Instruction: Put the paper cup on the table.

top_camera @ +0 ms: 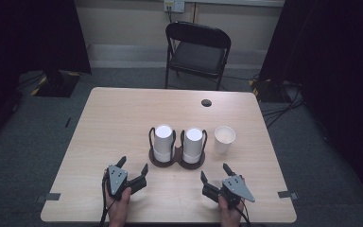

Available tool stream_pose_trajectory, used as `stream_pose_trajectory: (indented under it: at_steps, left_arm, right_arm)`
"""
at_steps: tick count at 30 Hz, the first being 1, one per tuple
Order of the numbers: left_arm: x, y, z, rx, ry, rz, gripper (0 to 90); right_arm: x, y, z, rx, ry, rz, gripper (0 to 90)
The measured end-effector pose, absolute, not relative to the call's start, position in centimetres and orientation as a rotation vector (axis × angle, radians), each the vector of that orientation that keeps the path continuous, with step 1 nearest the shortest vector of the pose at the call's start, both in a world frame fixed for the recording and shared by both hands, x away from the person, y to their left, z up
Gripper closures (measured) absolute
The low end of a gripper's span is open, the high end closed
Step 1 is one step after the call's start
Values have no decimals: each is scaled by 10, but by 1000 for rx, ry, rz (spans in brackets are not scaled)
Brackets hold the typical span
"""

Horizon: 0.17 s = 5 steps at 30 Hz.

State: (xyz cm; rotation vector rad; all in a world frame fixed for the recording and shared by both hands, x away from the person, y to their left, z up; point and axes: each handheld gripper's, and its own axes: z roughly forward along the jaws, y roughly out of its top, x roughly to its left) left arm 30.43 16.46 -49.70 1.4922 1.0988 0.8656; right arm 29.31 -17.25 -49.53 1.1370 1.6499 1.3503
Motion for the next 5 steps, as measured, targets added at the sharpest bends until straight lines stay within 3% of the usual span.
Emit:
stream_pose_trajectory:
  at_steps: [5]
  left_arm:
    - [304,165,-497,1490,1101,864,160]
  right_arm:
    - [294,-173,-495,1150,1652,1352,136]
